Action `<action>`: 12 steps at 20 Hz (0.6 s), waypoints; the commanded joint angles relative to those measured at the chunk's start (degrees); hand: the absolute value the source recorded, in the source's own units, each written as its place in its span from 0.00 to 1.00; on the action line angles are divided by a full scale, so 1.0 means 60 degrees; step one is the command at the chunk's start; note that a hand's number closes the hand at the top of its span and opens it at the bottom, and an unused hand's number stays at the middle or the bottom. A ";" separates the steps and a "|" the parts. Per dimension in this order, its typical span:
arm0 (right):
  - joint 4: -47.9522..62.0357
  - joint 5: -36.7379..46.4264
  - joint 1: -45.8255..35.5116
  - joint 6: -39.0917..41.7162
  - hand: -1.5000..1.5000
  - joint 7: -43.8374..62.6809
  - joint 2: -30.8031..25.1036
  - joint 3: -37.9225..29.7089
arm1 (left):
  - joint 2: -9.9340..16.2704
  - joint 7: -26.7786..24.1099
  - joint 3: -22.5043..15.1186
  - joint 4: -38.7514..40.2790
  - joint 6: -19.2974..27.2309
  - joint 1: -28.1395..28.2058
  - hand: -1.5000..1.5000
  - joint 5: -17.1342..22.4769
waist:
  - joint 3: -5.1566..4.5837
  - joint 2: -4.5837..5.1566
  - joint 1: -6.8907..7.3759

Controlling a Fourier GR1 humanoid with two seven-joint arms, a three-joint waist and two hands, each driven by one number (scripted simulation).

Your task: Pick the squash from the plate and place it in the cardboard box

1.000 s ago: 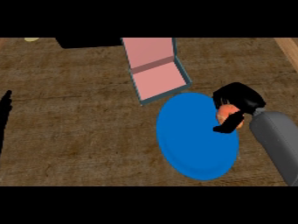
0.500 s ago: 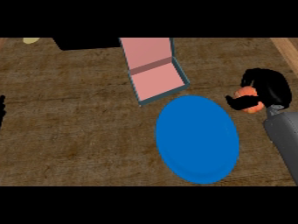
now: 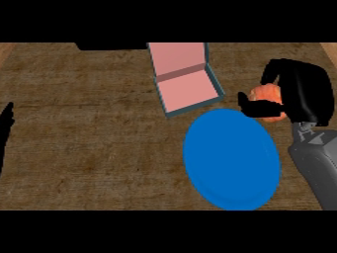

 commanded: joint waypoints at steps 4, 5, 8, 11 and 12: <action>-0.0405 -0.0437 -0.1387 0.0558 1.00 0.0892 0.1254 -0.0464 | -0.0087 0.0465 -0.0083 -0.0425 -0.0276 -0.0230 0.50 -0.0121 | 0.0019 0.0122 0.0359; -0.0617 -0.0459 -0.2007 0.1121 1.00 0.1359 0.1354 -0.0505 | -0.0152 -0.0200 -0.0005 0.0258 -0.0216 -0.0290 0.50 -0.0228 | 0.0011 0.0125 0.0330; 0.0543 -0.0220 -0.2767 0.0528 1.00 0.1599 0.2178 -0.0594 | -0.0157 0.0526 -0.0082 -0.0491 -0.0384 -0.0319 0.50 -0.0198 | 0.0018 0.0124 0.0407; 0.2839 -0.0445 -0.4165 -0.0359 1.00 0.0814 0.2395 -0.1384 | -0.0322 -0.0119 -0.0025 0.0239 -0.0266 -0.0411 0.50 -0.0334 | 0.0012 0.0196 0.0524; 0.3221 -0.0397 -0.4463 -0.0603 1.00 0.1013 0.2590 -0.1575 | -0.0314 0.0272 -0.0174 -0.0029 -0.0400 -0.0696 0.50 -0.0358 | 0.0015 0.0190 0.0515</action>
